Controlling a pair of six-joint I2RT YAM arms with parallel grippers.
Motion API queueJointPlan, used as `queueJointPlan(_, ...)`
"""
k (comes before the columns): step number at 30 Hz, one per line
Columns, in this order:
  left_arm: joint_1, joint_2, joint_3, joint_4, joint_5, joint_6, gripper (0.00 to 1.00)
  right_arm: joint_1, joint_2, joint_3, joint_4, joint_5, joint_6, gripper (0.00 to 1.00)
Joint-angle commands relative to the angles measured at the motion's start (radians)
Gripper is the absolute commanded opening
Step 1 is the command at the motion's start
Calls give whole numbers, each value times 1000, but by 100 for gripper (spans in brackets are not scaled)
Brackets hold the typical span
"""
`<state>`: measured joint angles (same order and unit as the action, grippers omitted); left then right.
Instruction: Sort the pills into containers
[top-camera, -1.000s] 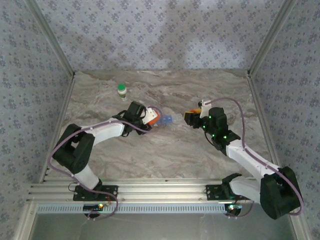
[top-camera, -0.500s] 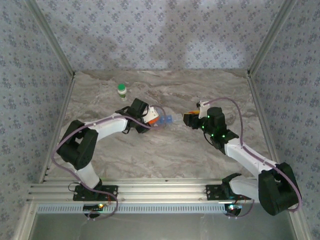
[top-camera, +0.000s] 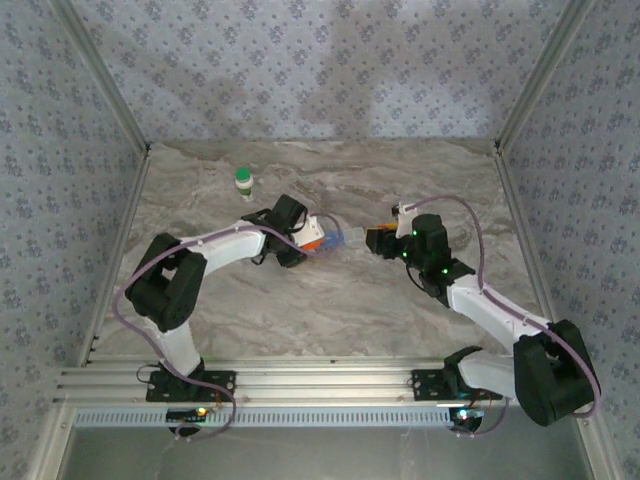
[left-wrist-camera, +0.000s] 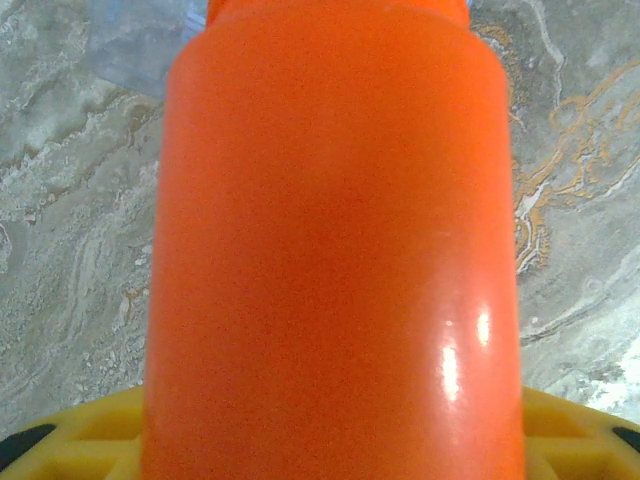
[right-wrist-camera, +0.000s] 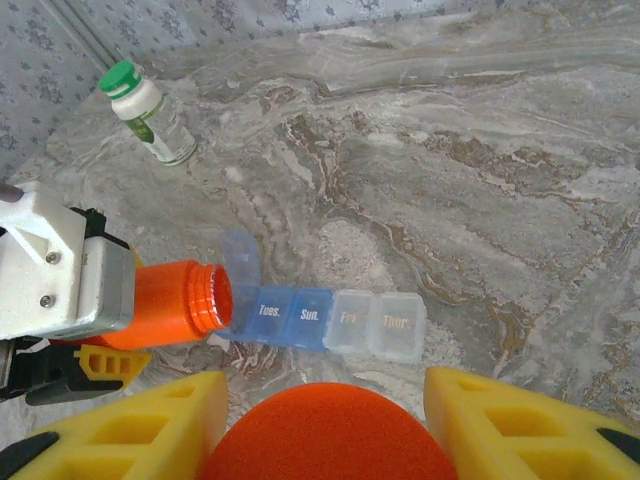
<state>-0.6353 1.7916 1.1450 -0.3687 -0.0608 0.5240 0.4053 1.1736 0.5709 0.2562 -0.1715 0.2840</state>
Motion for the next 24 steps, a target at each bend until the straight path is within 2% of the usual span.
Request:
queueJointPlan(1,-2,18,49,-69,-23,32,0,-3,16,25,3,-3,22,0)
queueJointPlan(14,-6,85,153,-219,-37,106,0,-2,49,32,5,-23,35,0)
queueJointPlan(24,-7,118,245,-303,-106,180,0,-1,55,39,2,-36,39,0)
